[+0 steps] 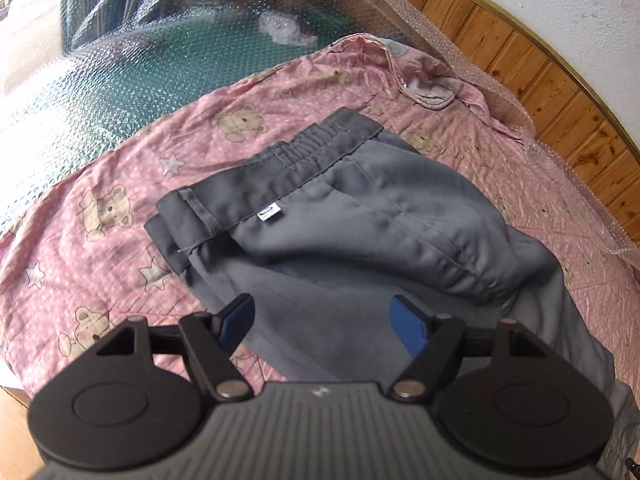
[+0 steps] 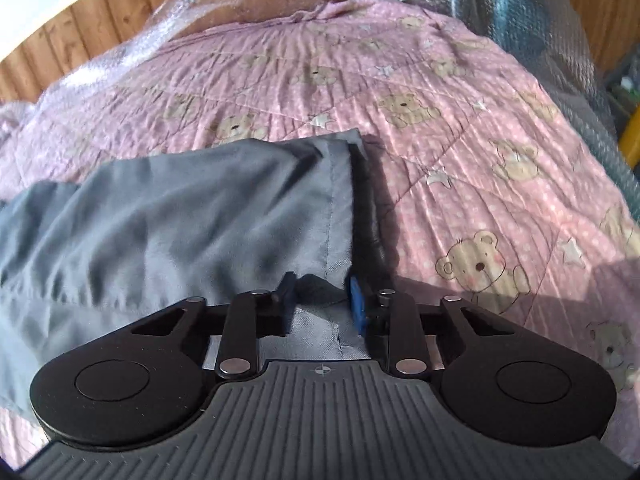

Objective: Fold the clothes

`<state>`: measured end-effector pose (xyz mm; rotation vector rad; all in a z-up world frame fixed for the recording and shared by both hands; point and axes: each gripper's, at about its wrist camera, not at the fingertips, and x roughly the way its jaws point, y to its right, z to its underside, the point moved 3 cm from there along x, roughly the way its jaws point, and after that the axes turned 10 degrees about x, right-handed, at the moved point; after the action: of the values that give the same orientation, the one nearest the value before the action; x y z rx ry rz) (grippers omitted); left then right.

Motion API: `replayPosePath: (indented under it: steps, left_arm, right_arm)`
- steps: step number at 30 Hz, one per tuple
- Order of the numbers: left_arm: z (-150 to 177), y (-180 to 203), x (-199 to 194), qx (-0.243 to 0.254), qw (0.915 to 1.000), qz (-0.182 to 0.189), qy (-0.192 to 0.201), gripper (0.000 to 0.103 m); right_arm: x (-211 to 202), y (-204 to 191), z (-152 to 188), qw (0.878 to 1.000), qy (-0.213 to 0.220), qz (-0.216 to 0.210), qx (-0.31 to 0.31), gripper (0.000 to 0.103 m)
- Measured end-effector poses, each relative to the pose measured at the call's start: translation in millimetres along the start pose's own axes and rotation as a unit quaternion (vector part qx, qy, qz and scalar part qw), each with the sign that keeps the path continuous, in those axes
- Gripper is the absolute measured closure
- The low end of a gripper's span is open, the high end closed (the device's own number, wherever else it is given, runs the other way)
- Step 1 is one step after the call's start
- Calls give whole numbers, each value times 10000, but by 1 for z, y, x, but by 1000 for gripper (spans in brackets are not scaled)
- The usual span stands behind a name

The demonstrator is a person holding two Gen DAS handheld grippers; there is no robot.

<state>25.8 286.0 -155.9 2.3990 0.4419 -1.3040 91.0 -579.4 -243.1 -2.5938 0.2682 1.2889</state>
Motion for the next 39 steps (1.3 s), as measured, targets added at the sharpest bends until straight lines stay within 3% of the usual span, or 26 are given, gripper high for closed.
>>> replayPosePath:
  steps: [2,5,6,7,9,14,20,23,25,26,28,29,31,32,33,35,36,39]
  left_arm:
    - [3,-5,-1,-83,10000,-30,-18,27]
    - [9,-13,0,-202,9997,-91,-74,27]
    - [10,-14,0,-241,9996,-106,-79,27]
    - [11,-16,0,-271,9995,-117,-73,27]
    - [11,-18,-2,-279,9995,-145,-3,27]
    - [9,-29,-1,-471,9986,-158,185,27]
    - [11,-47,3,-938,9940,-74,559,27]
    - [14,-57,15,-1250,9894,235,707,27]
    - [16,-66,38,-1160,9918,155,510,29]
    - [17,-71,49,-1103,9930,104,401,35]
    - [19,-85,65,-1048,9940,9,325,39]
    - [20,-94,68,-1059,9936,-34,381,42]
    - [17,-106,64,-1027,9937,-292,338,30]
    - [15,-106,60,-866,9948,-389,365,17]
    - [14,-106,55,-688,9957,-470,408,14]
    - [13,-104,46,-347,9966,-586,463,16]
    - [13,-102,43,-186,9968,-613,471,16]
    - [21,-100,32,-46,9975,-410,576,16]
  right_arm:
    - [-2,-11,2,9994,36,118,-321,76]
    - [3,-7,2,9998,-51,103,-146,77]
    - [3,-6,0,9996,-55,209,-184,82]
    - [3,-5,-2,9992,-59,319,-227,94]
    - [2,-4,-6,9980,-66,539,-311,100]
    - [10,2,-11,9907,-21,1299,-415,103]
    - [-9,18,-14,9885,184,1496,130,101]
    - [-42,-16,-13,9958,511,568,500,88]
    - [-46,-42,-1,9978,411,-29,528,88]
    - [-40,-52,9,9977,237,-262,581,88]
    - [-20,-56,29,9972,-213,-198,692,88]
    - [-12,-49,38,9968,-319,-80,728,97]
    - [-16,-38,42,9965,-161,3,817,103]
    - [-19,-31,41,9954,-181,260,908,103]
    - [-21,-25,40,9942,-197,458,951,101]
    - [-29,-10,42,9912,-207,736,1081,84]
    - [-34,-3,42,9896,-185,771,1197,83]
    - [-61,5,47,9843,31,486,1694,66]
